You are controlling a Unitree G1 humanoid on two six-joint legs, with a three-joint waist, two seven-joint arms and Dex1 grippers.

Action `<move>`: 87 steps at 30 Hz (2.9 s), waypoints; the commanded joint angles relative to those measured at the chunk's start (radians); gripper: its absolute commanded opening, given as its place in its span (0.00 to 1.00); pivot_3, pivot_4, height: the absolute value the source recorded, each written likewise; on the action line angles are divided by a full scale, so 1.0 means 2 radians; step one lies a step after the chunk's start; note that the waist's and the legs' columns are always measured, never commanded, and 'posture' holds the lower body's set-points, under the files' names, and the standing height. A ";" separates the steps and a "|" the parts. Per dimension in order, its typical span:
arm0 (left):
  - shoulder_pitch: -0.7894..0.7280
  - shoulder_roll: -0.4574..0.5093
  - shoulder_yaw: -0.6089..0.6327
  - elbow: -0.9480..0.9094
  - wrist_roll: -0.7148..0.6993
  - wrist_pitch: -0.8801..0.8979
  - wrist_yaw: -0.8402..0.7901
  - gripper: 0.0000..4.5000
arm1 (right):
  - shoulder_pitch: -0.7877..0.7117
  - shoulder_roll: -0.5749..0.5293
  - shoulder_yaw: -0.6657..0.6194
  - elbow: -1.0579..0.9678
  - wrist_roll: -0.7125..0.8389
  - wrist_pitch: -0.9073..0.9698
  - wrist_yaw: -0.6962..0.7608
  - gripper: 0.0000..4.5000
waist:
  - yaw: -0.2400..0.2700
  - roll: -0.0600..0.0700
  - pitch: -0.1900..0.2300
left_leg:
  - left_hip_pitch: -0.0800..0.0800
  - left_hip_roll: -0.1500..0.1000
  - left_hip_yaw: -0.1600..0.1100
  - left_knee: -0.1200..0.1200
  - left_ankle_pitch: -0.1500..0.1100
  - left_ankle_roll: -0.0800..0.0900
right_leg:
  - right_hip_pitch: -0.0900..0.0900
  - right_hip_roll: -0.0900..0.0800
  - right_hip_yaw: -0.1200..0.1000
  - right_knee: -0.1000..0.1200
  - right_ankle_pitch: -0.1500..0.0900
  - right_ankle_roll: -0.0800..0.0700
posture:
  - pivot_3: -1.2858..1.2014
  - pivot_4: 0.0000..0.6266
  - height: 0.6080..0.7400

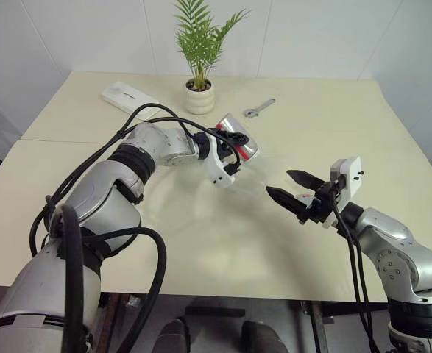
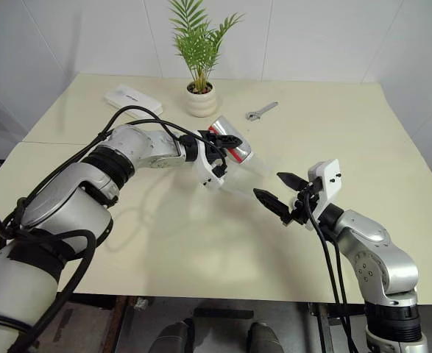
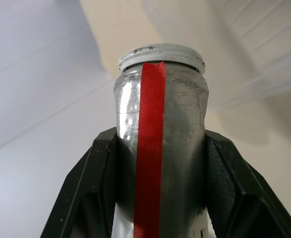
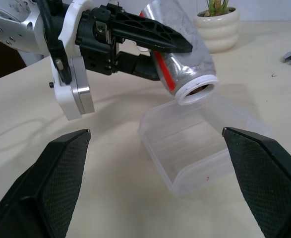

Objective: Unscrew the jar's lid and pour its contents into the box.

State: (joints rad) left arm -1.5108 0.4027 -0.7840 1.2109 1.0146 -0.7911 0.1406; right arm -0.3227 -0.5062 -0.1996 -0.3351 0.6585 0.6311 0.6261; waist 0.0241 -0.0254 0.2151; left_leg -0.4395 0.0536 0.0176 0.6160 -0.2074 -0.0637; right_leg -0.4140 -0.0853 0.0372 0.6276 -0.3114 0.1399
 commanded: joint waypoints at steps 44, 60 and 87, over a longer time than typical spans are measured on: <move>0.001 0.029 0.095 -0.014 -0.111 0.010 -0.251 0.43 | -0.008 0.002 0.019 0.006 -0.009 -0.021 0.010 1.00 | -0.012 0.000 0.000 | 0.000 0.001 -0.002 0.005 0.003 0.004 | 0.001 0.002 0.001 0.004 0.006 -0.001 | 0.52 0.24 1.00; -0.119 -0.075 -0.106 0.033 0.093 0.070 -0.125 0.43 | -0.001 0.012 0.017 0.008 -0.004 -0.019 0.007 1.00 | -0.011 0.000 0.000 | -0.001 0.001 0.000 0.002 0.002 0.005 | 0.000 0.002 0.001 0.000 0.006 -0.001 | 0.52 0.24 1.00; 0.018 0.017 0.300 -0.009 -0.348 0.162 -0.359 0.43 | -0.041 -0.034 0.035 0.061 -0.033 -0.044 0.094 1.00 | -0.015 0.000 0.000 | 0.000 0.002 0.000 0.004 0.002 0.004 | 0.000 0.002 0.002 0.005 0.006 -0.001 | 0.52 0.24 1.00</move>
State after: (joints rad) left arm -1.4870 0.4239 -0.2566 1.2498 0.4216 -0.4939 -0.5494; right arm -0.3883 -0.5575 -0.1190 -0.2014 0.5905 0.5698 0.7858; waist -0.0052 -0.0252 0.2150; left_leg -0.4385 0.0581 0.0180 0.6251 -0.2031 -0.0553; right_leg -0.4148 -0.0803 0.0402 0.6376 -0.3003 0.1373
